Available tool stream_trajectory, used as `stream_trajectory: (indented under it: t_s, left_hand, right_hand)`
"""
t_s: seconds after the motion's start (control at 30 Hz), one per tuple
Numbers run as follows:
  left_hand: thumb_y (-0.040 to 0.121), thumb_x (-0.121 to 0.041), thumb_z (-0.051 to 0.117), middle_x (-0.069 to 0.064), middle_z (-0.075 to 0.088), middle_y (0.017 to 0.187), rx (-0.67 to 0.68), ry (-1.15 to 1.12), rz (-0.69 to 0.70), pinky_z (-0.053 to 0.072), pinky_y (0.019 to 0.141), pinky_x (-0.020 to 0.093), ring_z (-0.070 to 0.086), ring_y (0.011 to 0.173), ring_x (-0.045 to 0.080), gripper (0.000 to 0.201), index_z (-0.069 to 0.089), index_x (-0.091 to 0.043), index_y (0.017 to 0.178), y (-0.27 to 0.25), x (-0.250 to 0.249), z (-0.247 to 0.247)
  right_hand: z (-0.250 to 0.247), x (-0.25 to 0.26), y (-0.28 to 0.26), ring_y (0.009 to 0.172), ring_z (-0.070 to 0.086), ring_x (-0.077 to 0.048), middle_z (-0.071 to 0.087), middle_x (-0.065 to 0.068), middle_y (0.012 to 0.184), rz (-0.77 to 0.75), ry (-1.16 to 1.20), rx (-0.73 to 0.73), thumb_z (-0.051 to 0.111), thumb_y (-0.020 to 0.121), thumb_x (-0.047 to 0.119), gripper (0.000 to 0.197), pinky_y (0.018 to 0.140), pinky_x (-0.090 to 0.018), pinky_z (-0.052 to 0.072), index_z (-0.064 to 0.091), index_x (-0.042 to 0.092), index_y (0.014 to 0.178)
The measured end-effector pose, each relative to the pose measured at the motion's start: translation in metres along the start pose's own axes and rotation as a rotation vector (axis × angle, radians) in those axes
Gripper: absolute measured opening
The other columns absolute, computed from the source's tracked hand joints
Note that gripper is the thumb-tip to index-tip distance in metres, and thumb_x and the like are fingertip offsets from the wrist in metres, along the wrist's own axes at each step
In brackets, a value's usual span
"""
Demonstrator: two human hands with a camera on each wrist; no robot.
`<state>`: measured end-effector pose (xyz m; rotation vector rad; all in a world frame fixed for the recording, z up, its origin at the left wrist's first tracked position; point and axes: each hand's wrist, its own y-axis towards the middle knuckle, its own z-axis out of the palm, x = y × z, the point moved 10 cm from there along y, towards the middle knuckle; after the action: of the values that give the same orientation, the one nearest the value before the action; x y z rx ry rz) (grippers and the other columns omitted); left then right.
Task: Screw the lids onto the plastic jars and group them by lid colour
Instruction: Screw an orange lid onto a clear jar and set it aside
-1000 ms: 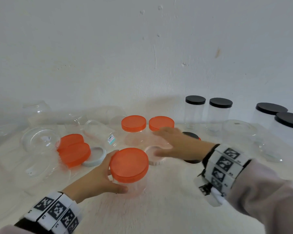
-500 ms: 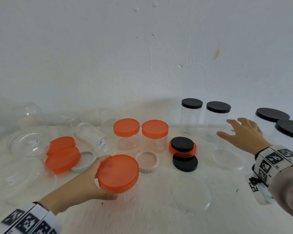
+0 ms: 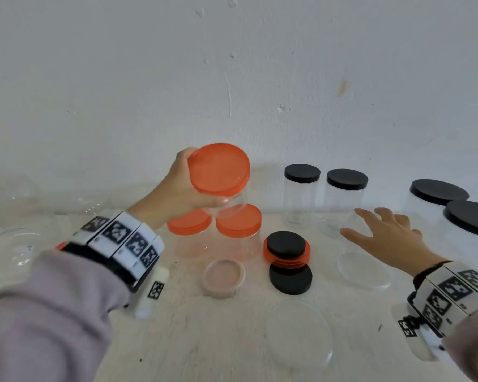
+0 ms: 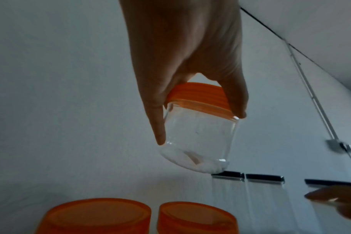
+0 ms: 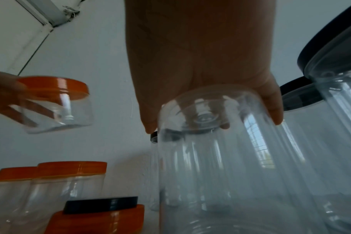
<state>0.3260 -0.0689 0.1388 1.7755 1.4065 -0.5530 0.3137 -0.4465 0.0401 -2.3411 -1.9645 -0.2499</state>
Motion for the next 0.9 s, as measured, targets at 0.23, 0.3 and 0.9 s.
stream_trajectory:
  t_s: [0.23, 0.3, 0.9]
  left_hand:
    - [0.060, -0.028, 0.091, 0.008, 0.016, 0.146, -0.120, 0.213, 0.009, 0.028, 0.098, 0.025, 0.031, 0.132, 0.021, 0.122, 0.008, -0.015, 0.149, 0.070, 0.021, 0.029]
    - [0.061, -0.023, 0.090, 0.011, 0.016, 0.146, -0.127, 0.239, -0.021, 0.030, 0.100, 0.028, 0.032, 0.132, 0.025, 0.121, 0.007, -0.012, 0.148, 0.080, 0.035, 0.035]
    - [0.082, -0.051, 0.068, 0.019, 0.026, 0.147, 0.063, 0.425, -0.499, 0.032, 0.106, 0.040, 0.033, 0.135, 0.033, 0.099, 0.014, 0.002, 0.146, 0.085, 0.096, 0.083]
  right_hand:
    - [0.002, -0.001, 0.003, 0.138, 0.022, -0.032, 0.023, -0.002, 0.153, 0.003, -0.027, -0.006, 0.033, 0.086, 0.073, 0.072, 0.104, -0.050, 0.032, 0.022, 0.038, 0.148]
    - [0.002, -0.001, 0.004, 0.138, 0.023, -0.032, 0.024, -0.001, 0.152, 0.000, -0.047, -0.009, 0.031, 0.087, 0.073, 0.071, 0.102, -0.048, 0.033, 0.021, 0.037, 0.148]
    - [0.005, 0.001, 0.003, 0.140, 0.018, -0.032, 0.017, -0.001, 0.155, 0.001, -0.058, 0.031, 0.028, 0.088, 0.072, 0.071, 0.106, -0.050, 0.029, 0.017, 0.037, 0.148]
